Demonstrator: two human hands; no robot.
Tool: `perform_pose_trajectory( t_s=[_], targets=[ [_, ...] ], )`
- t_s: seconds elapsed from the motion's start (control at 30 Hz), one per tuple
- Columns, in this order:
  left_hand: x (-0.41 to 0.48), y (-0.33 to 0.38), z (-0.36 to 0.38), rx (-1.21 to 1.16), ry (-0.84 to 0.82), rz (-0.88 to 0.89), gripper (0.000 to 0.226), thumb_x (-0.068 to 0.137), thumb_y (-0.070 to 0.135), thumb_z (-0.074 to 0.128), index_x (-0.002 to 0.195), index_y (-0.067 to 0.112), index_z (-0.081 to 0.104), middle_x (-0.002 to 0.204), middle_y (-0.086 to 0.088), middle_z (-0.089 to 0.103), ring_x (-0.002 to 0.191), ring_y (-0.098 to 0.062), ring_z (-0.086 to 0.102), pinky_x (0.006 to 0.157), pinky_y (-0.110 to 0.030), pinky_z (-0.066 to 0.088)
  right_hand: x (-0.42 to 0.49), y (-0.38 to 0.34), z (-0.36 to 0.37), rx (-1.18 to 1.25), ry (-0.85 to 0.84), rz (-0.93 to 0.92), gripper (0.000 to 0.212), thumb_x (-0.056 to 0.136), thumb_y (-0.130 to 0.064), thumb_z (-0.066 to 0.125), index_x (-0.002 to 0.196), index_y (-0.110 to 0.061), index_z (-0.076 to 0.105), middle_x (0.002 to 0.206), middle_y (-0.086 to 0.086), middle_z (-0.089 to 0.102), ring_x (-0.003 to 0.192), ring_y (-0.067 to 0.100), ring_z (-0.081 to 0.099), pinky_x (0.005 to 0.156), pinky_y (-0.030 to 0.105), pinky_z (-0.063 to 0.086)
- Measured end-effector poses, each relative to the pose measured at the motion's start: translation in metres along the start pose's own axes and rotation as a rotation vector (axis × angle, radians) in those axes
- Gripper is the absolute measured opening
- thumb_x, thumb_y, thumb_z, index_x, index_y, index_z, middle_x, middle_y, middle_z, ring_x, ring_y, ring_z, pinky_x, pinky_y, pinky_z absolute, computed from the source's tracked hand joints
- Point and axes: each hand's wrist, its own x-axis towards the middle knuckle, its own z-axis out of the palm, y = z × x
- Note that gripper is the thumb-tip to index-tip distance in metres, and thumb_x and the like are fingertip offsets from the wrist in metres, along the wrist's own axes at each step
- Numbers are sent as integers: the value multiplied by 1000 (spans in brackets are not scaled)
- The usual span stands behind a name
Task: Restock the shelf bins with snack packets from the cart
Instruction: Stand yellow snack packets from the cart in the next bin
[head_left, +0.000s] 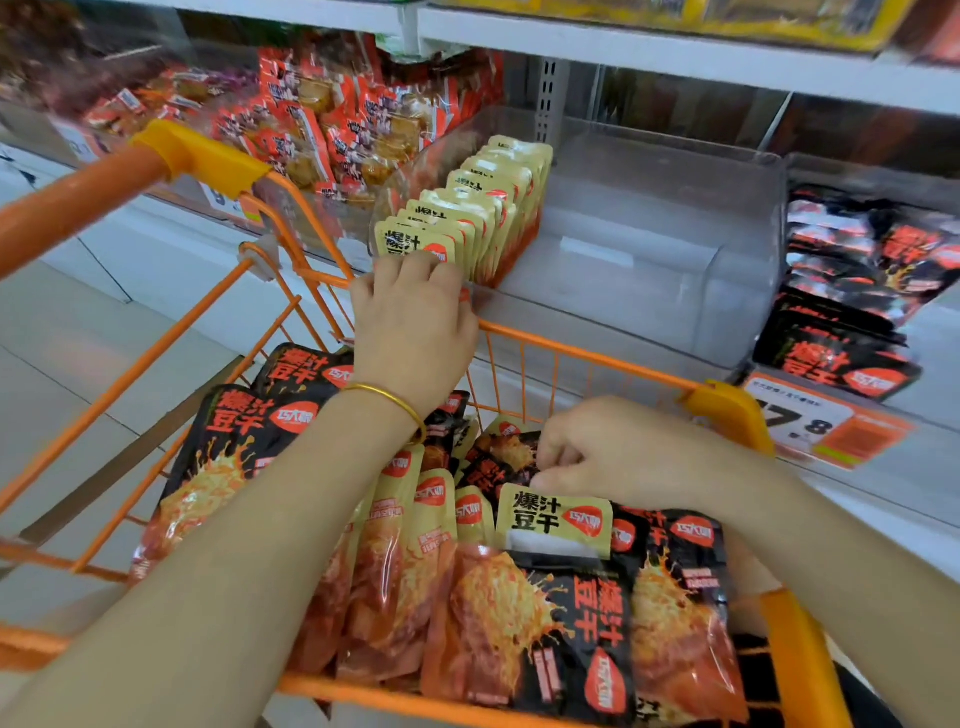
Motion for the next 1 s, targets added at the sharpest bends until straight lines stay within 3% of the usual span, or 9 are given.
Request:
perform_pose_trajectory(
  t_s=[0.17, 0.3, 0.4, 0.57, 0.63, 0.7, 0.83, 0.9, 1.0],
  targets=[
    [0, 0, 0, -59, 49, 60, 26, 87, 17, 45, 103, 9, 63, 115, -9, 58, 110, -33, 46, 91, -44, 31, -2, 3, 15, 17, -55, -51, 34, 84, -41, 66, 107, -17, 61, 88, -6, 61, 77, 11, 56, 66, 29, 45],
    [0, 2, -2, -140, 93, 97, 26, 85, 15, 45, 102, 10, 65, 109, -8, 59, 105, -32, 47, 88, -41, 32, 1, 9, 17, 211, -18, -65, 20, 80, -26, 74, 86, -18, 57, 70, -7, 55, 58, 6, 51, 52, 24, 38],
    [1, 3, -2, -269, 101, 150, 28, 84, 18, 45, 102, 12, 66, 106, -5, 61, 104, -29, 50, 89, -39, 36, 0, 19, -1, 642, 197, -115, 17, 80, -12, 72, 75, -19, 58, 66, -5, 55, 54, 1, 46, 54, 17, 37],
    [-2, 14, -11, -745, -134, 137, 21, 94, 21, 49, 108, 14, 62, 96, 3, 65, 86, -2, 55, 77, -8, 38, 4, 24, -25, 874, 623, -81, 20, 81, -1, 68, 72, -15, 57, 63, 1, 52, 46, 0, 46, 48, 13, 39],
    [-6, 19, -12, -909, -260, 103, 27, 92, 33, 53, 115, 19, 53, 103, 3, 62, 91, -1, 55, 78, -11, 42, 11, 26, -30, 932, 807, -3, 23, 81, -1, 67, 71, -16, 54, 63, 2, 51, 49, 5, 47, 49, 17, 39],
    [-9, 21, -11, -890, -325, 162, 55, 78, 54, 56, 121, 21, 45, 111, 4, 54, 100, -5, 52, 84, -17, 42, 17, 27, -35, 1018, 931, 68, 23, 81, -2, 66, 70, -16, 52, 65, 4, 52, 56, 13, 50, 53, 26, 42],
    [-10, 18, -10, -596, -282, 352, 82, 63, 65, 58, 127, 16, 40, 112, 7, 37, 112, -16, 42, 94, -34, 41, 24, 17, -44, 1232, 880, 104, 20, 82, -3, 64, 71, -14, 52, 72, 12, 58, 63, 21, 57, 66, 42, 52],
    [-7, 15, -13, -591, -248, 332, 73, 67, 54, 59, 127, 16, 42, 111, 6, 38, 111, -17, 42, 93, -38, 42, 26, 10, -47, 1377, 804, 68, 17, 86, -4, 60, 75, -12, 50, 71, 9, 59, 62, 19, 60, 64, 39, 56],
    [0, 10, -20, -722, -181, 263, 34, 81, 25, 54, 114, 21, 54, 100, 1, 53, 92, -18, 52, 80, -39, 47, 29, 4, -53, 1667, 664, -60, 17, 95, -25, 52, 94, -9, 49, 76, 9, 61, 63, 22, 65, 61, 37, 58]
  ],
)
